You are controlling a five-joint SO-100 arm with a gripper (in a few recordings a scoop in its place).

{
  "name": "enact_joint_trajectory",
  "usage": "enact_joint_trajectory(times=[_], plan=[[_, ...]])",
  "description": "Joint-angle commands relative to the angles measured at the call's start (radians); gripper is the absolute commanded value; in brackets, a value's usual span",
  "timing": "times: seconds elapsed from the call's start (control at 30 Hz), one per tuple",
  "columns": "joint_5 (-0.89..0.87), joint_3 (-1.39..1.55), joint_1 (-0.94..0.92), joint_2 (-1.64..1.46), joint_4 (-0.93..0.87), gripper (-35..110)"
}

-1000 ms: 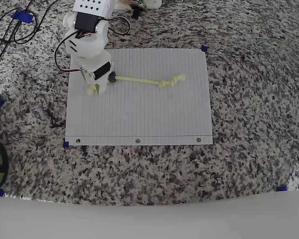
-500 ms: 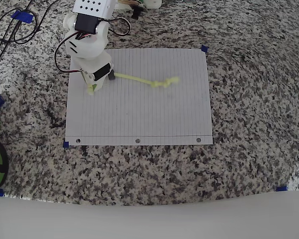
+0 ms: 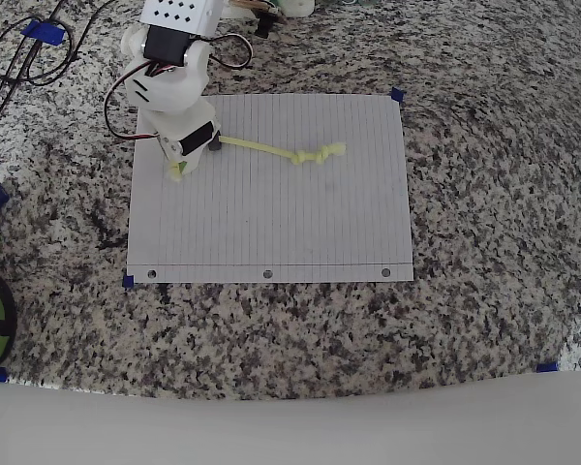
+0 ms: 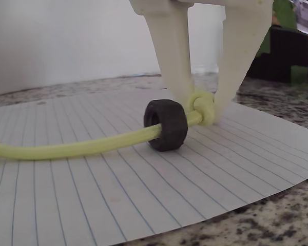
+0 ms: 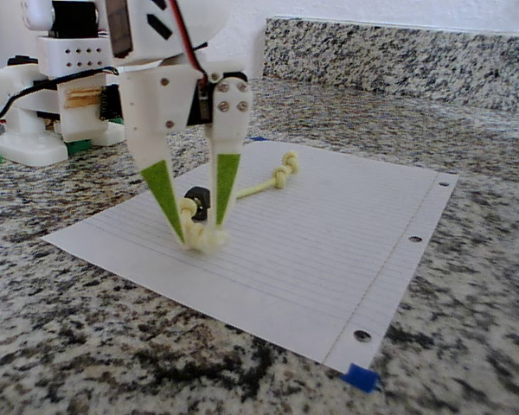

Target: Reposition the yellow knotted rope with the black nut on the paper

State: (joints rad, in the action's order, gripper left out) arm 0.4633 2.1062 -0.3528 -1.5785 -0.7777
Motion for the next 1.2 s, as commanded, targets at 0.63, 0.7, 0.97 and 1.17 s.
enact_joint_trajectory(times=[0.63, 0.7, 0.97, 1.17], plan=[[0.377, -0.025, -0.351, -0.476, 0.396, 0], [0.396, -0.025, -0.353, -0.518, 0.413, 0], [0.35, -0.02, -0.296, -0.643, 0.434, 0], [0.041, 0.003, -0.206, -0.687, 0.457, 0]])
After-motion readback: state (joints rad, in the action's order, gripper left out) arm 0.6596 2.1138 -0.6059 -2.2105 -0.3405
